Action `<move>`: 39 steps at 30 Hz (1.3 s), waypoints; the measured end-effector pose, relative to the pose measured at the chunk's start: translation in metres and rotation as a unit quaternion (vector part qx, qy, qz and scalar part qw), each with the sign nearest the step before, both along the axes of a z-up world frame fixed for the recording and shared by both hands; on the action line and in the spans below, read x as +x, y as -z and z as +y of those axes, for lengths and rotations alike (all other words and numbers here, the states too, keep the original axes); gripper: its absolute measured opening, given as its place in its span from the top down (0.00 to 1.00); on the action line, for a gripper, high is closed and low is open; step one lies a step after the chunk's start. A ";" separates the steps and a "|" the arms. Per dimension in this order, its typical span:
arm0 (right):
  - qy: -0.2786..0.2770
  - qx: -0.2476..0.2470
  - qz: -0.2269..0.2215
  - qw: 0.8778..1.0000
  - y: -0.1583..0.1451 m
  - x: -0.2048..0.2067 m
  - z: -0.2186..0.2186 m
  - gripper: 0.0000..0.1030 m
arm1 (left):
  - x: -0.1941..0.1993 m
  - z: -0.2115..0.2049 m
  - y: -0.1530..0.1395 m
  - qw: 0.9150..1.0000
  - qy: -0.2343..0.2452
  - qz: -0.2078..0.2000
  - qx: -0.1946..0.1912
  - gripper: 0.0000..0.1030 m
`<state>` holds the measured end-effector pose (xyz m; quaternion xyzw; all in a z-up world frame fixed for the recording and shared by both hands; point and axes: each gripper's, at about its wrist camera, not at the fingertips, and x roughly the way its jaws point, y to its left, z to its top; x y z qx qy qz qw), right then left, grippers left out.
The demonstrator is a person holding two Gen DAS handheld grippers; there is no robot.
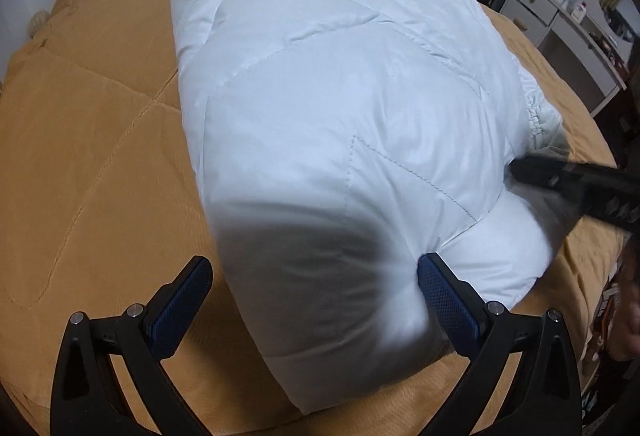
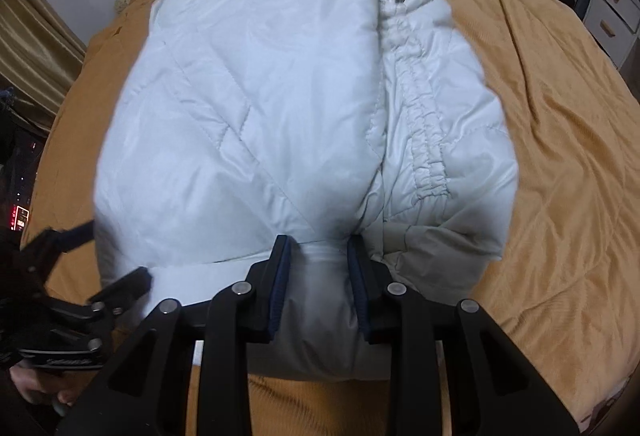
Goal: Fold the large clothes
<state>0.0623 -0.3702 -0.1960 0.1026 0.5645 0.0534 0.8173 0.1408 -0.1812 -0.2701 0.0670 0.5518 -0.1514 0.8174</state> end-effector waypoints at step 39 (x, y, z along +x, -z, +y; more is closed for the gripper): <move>0.050 -0.064 -0.023 0.996 0.019 0.003 -0.004 0.22 | 0.113 -0.018 -0.008 0.999 -0.015 -0.041 0.004 0.00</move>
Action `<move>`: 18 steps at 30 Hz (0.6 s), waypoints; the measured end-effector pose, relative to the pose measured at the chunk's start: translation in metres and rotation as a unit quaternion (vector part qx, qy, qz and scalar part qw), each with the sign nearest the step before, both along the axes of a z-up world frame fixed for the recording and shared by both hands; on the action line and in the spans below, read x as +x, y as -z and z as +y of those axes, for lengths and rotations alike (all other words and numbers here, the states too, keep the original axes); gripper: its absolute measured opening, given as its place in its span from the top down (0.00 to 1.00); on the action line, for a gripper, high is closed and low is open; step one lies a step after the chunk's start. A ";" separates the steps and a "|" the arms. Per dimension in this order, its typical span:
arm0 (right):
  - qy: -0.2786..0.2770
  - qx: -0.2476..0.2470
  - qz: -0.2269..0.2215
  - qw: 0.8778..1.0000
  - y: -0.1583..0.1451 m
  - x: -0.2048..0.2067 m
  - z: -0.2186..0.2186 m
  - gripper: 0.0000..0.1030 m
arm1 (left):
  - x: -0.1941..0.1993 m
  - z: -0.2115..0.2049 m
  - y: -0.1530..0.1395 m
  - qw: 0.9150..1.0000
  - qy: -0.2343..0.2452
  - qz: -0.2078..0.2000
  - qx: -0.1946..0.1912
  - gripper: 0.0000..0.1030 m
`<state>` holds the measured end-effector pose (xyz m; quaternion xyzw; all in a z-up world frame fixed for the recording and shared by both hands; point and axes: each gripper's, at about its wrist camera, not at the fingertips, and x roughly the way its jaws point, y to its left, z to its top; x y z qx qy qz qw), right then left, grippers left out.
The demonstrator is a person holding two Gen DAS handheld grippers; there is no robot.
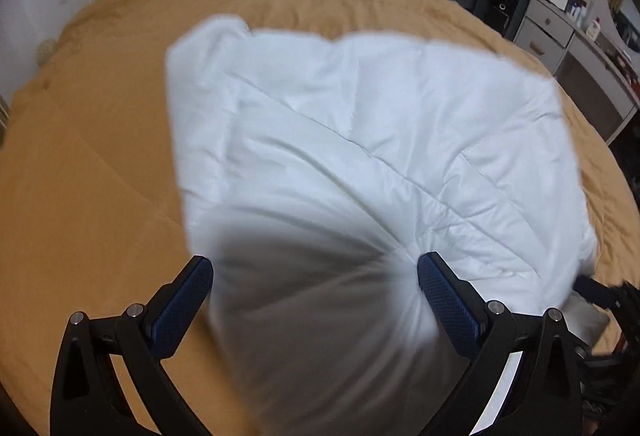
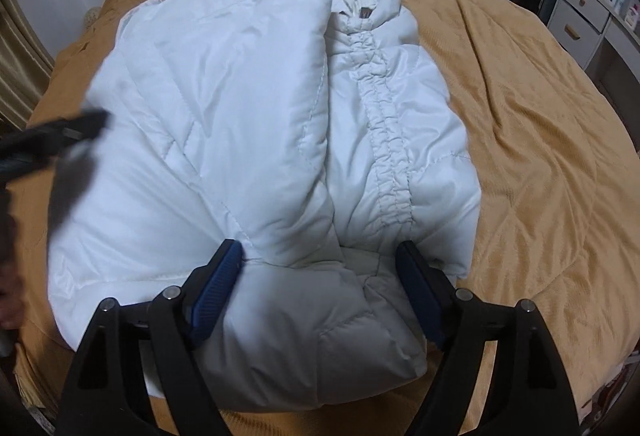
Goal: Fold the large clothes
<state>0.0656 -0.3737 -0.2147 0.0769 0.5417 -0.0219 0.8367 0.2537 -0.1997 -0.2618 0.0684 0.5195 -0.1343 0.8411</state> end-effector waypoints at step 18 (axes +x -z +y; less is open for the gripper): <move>0.063 0.392 0.032 0.917 0.051 -0.035 -0.073 0.00 | 0.027 0.176 0.052 0.910 -0.119 0.201 -0.342 0.00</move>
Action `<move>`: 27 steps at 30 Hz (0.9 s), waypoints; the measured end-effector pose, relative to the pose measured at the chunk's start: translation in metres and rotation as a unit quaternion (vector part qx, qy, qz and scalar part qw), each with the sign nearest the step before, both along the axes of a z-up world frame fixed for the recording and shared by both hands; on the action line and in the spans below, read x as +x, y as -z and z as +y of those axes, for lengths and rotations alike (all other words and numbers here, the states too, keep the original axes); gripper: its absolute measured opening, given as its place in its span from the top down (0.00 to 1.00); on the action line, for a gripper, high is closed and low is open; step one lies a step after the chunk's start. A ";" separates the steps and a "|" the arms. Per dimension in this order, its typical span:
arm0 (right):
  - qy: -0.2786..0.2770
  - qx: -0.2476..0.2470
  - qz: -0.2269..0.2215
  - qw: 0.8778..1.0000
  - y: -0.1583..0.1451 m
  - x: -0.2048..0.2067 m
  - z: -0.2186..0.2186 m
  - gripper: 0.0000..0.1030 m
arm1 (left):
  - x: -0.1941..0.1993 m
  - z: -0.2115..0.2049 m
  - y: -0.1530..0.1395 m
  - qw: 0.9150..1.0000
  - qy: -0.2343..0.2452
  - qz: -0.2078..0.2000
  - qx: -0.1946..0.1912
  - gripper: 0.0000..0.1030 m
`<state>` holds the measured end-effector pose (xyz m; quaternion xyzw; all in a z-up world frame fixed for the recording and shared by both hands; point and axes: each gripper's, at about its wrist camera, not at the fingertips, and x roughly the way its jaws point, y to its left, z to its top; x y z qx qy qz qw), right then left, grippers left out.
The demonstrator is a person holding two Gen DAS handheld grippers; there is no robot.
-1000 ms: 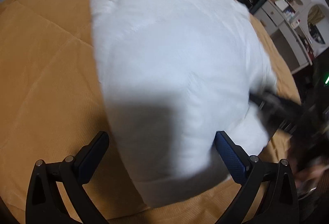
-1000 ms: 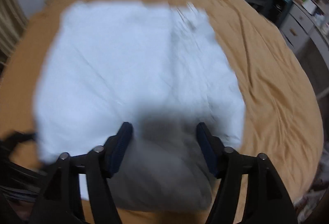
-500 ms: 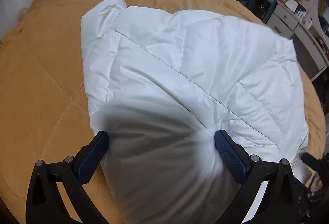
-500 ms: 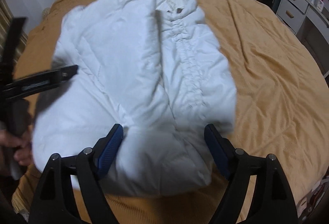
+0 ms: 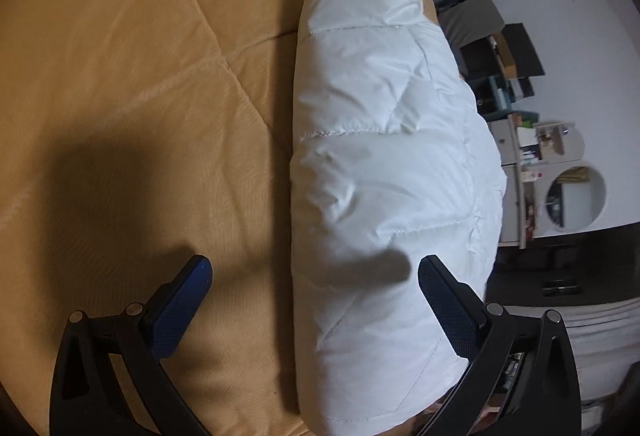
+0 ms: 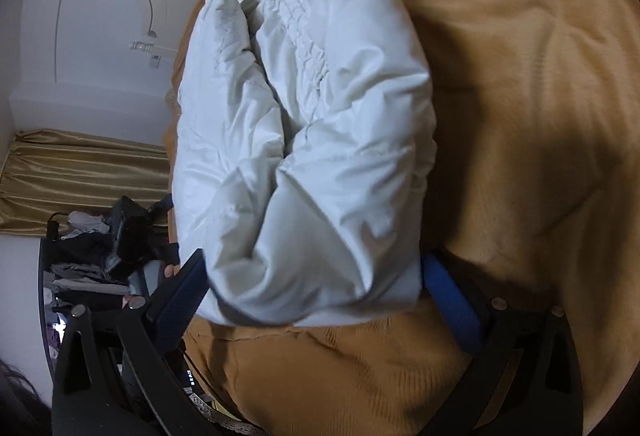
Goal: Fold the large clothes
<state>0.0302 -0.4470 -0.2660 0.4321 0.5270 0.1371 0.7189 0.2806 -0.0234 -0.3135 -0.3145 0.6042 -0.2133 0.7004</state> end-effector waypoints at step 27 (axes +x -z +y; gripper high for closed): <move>-0.092 0.046 -0.112 0.988 -0.070 0.042 0.100 0.50 | 0.050 0.066 -0.063 0.979 0.034 -0.176 -0.097 0.38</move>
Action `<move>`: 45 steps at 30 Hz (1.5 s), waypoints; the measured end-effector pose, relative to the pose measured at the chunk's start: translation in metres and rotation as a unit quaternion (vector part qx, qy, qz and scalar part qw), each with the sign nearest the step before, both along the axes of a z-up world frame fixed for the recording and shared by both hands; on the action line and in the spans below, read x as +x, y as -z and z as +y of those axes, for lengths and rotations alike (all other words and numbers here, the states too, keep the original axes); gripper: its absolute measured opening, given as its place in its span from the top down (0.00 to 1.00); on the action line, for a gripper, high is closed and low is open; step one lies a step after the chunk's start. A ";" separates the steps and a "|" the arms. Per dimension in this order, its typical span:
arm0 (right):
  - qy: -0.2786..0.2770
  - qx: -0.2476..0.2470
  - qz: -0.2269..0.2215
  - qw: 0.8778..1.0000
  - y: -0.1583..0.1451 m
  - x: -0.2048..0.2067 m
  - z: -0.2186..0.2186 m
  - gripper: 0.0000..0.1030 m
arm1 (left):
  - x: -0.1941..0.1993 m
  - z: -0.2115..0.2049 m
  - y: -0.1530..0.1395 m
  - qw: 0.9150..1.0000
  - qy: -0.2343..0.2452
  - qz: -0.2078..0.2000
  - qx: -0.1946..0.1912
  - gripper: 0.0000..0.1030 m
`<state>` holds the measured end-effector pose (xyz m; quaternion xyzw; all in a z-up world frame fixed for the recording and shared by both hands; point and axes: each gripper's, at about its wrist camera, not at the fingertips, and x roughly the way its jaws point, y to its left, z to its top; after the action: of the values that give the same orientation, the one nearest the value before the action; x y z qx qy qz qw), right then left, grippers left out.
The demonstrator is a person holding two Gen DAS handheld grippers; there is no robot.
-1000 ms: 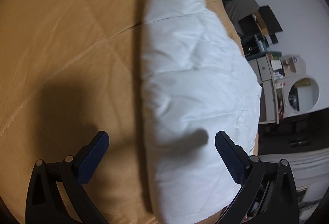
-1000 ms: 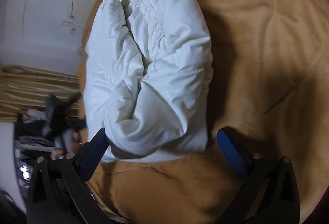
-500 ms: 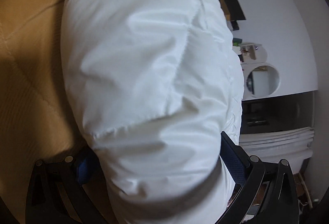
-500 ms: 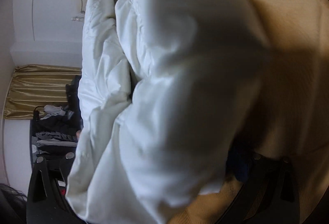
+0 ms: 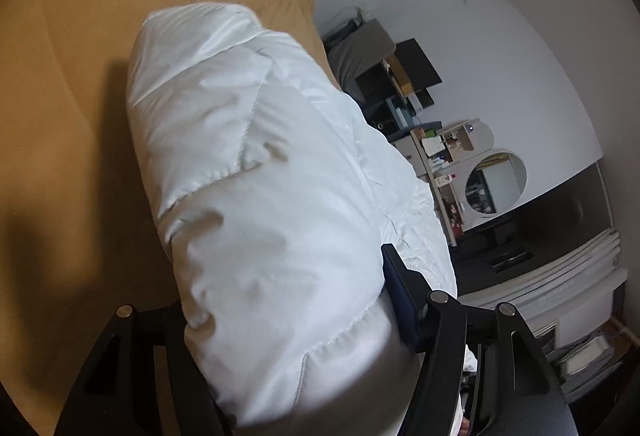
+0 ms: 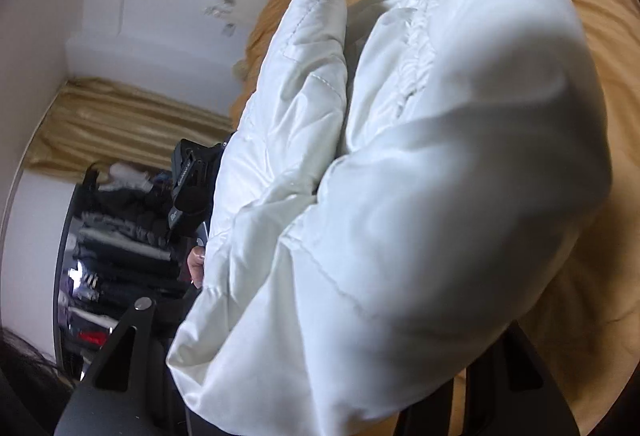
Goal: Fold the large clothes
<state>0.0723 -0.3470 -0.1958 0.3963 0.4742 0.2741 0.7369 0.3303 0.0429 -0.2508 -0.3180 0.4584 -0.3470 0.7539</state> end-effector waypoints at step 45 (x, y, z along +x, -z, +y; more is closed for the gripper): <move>-0.133 -0.351 -0.005 0.927 -0.003 0.190 0.210 0.53 | -0.172 -0.023 -0.003 0.909 -0.079 -0.023 0.408 0.00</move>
<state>0.2626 -0.1369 -0.1928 0.0447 0.5849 0.1872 0.7879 0.1587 0.0200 -0.2483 -0.0097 0.5160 -0.0766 0.8531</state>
